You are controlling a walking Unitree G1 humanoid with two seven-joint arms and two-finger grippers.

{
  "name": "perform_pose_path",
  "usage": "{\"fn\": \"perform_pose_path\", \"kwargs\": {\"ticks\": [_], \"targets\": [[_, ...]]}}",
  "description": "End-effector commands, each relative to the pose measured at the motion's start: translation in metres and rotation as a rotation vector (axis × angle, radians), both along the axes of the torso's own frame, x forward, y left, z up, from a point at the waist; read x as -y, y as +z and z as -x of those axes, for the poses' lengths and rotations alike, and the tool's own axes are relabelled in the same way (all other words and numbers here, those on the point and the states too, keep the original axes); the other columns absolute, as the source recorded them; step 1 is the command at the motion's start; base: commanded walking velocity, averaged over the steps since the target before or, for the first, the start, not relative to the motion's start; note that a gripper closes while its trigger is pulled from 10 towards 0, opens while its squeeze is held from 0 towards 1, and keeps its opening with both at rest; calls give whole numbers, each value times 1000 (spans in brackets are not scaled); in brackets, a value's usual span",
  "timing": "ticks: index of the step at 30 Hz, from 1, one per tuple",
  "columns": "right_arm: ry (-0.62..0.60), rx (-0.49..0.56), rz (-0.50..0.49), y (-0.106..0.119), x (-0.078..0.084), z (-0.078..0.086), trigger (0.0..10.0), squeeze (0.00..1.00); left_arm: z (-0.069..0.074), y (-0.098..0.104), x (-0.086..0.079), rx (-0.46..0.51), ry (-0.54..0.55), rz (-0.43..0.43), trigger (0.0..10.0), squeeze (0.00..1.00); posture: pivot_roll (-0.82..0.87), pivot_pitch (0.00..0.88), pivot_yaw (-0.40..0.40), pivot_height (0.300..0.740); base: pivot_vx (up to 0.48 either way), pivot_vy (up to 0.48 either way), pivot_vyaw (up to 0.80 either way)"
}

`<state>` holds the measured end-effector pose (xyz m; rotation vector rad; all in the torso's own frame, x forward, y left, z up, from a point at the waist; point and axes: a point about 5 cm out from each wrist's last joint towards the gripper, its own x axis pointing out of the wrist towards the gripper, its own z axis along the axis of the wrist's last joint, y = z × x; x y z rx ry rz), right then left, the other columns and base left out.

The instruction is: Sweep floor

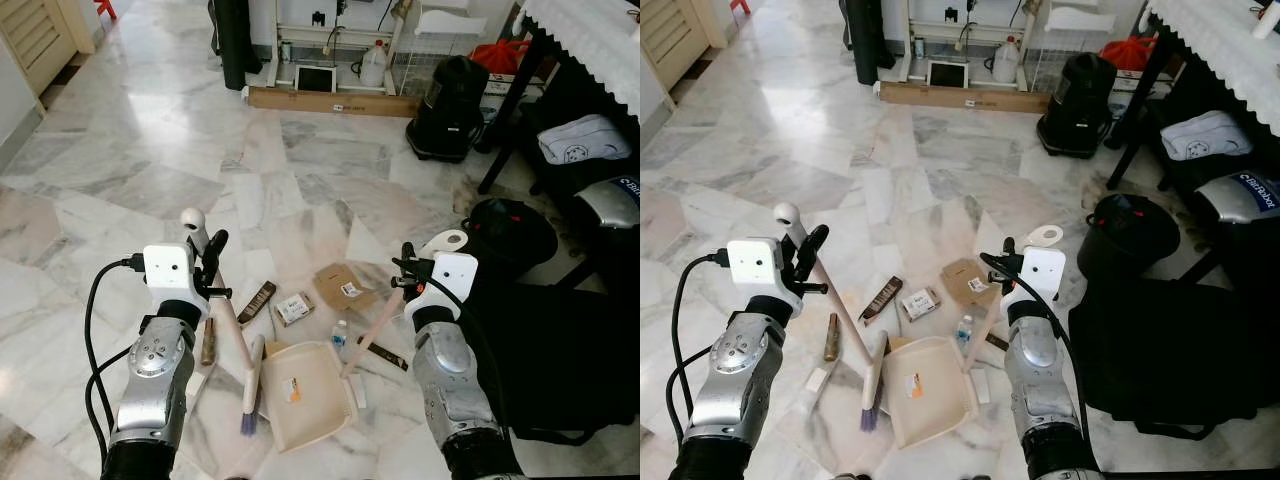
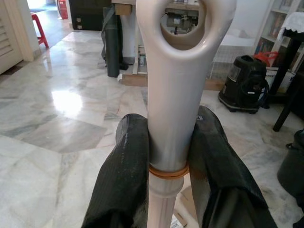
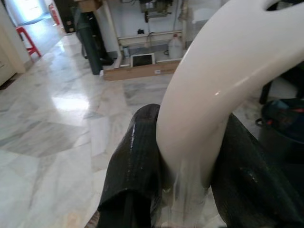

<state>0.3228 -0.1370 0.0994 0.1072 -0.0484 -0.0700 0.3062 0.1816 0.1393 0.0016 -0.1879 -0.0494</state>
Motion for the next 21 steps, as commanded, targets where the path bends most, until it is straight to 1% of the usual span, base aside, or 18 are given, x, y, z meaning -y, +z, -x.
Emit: {"fn": "perform_pose_path", "kwargs": {"ticks": [1, 6, 9, 11, 14, 17, 21], "targets": [[-44, 29, 8, 4, 9, 0, 10000, 0, 1, 3, 1, 21, -17, -28, 10000, 0, 11, 157, -73, 740, 0, 0, 0], [-106, 23, 66, 4, 22, 1, 10000, 0, 1, 1, 1, 9, -22, -46, 10000, 0, 11, 159, -73, 740, 0, 0, 0], [-137, 25, 86, 5, 30, 2, 10000, 0, 2, 0, 0, 1, -26, -52, 10000, 0, 8, 160, -73, 740, 0, 0, 0], [-139, 25, 85, 5, 32, 2, 10000, 0, 2, 0, 0, -5, -30, -58, 10000, 0, 7, 159, -72, 740, 0, 0, 0], [-139, 21, 86, 4, 32, 3, 10000, 0, 3, 0, -2, -10, -30, -68, 10000, 0, 6, 160, -72, 740, 0, 0, 0], [-129, 15, 83, 2, 29, 4, 10000, 0, 8, 4, -5, -8, -42, -106, 10000, 0, 7, 162, -70, 740, 0, 0, 0], [-126, 4, 76, -1, 25, 5, 10000, 0, 13, 5, -10, -17, -41, -125, 10000, 0, 19, 163, -69, 740, 0, 0, 0]]}}
